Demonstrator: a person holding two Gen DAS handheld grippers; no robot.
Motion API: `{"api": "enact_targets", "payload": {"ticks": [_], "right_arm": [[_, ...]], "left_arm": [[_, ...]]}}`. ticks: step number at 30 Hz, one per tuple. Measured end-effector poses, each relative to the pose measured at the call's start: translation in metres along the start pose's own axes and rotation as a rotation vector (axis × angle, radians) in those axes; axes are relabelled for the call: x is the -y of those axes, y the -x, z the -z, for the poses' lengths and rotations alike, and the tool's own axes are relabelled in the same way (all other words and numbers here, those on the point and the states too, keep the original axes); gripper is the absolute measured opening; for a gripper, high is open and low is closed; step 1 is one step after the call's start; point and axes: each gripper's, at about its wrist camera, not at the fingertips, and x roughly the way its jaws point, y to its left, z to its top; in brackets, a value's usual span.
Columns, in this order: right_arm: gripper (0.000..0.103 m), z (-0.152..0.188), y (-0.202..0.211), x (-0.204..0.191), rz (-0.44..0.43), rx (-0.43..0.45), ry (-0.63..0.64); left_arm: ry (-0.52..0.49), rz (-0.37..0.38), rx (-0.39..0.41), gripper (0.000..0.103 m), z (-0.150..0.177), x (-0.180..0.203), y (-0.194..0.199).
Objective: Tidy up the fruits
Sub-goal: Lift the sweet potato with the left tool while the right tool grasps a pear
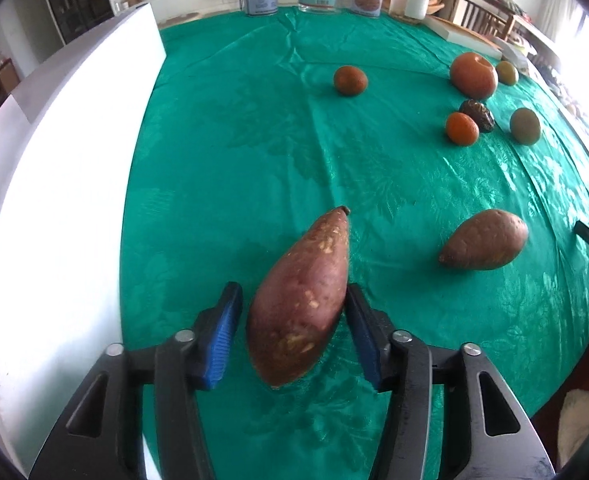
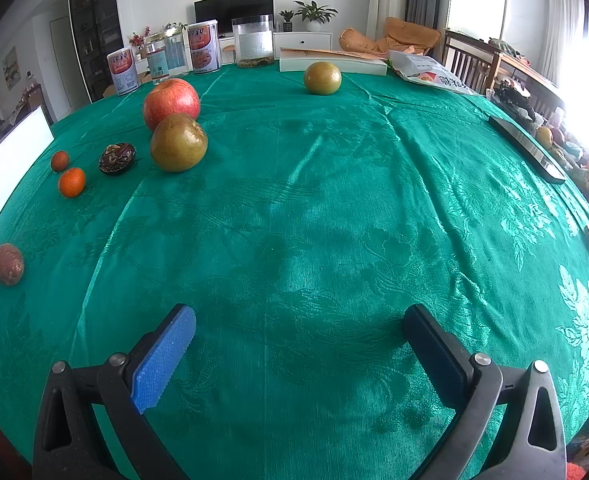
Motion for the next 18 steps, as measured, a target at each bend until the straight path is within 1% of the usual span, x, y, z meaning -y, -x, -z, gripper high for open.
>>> {"api": "enact_targets", "payload": {"ticks": [1,2,3,4,5,7,9,10,12,13,14,15,16,17,18], "right_arm": [[0.103,-0.003,-0.001,-0.001,-0.016,-0.014,0.001],[0.103,-0.009,-0.001,-0.002,-0.053,-0.029,-0.002],[0.103,-0.018,-0.002,-0.003,-0.112,-0.038,-0.004],[0.102,-0.028,-0.001,-0.006,-0.150,-0.034,-0.002],[0.102,-0.040,0.000,-0.010,-0.168,-0.023,0.006],[0.103,-0.069,-0.005,-0.027,-0.186,-0.003,0.063],[0.102,-0.094,-0.015,-0.049,-0.177,0.012,0.151],[0.102,-0.104,-0.021,-0.061,-0.176,0.014,0.192],[0.102,-0.119,-0.035,-0.083,-0.188,-0.002,0.262],[0.100,-0.122,-0.042,-0.092,-0.184,-0.014,0.294],[0.093,-0.125,-0.049,-0.099,-0.169,-0.031,0.324],[0.077,-0.126,-0.059,-0.106,-0.144,-0.069,0.350],[0.064,-0.127,-0.067,-0.109,-0.129,-0.109,0.354],[0.049,-0.128,-0.072,-0.108,-0.110,-0.137,0.345],[0.049,-0.129,-0.071,-0.105,-0.117,-0.139,0.318]], "left_arm": [[-0.005,-0.002,0.013,0.070,0.001,0.000,0.001],[-0.015,-0.003,0.026,0.074,-0.002,-0.001,0.001],[-0.029,-0.008,0.034,0.074,-0.002,-0.001,0.001],[-0.046,-0.014,0.036,0.075,-0.004,-0.001,0.000],[-0.063,-0.014,0.036,0.075,-0.004,0.000,0.000],[-0.077,-0.016,0.037,0.075,-0.005,0.000,-0.001],[-0.078,-0.013,0.033,0.074,-0.006,0.000,-0.003],[-0.077,-0.008,0.029,0.072,-0.006,0.000,-0.004],[-0.079,0.005,0.028,0.063,-0.005,0.000,-0.002],[-0.084,0.007,0.028,0.061,-0.006,0.001,-0.002],[-0.094,0.005,0.027,0.058,-0.006,0.003,-0.001],[-0.105,0.003,0.025,0.054,-0.006,0.005,-0.002],[-0.115,0.012,0.021,0.051,-0.006,0.006,-0.003],[-0.114,0.031,0.013,0.042,-0.006,0.007,-0.004],[-0.106,0.027,0.008,0.042,-0.006,0.006,-0.004]]}}
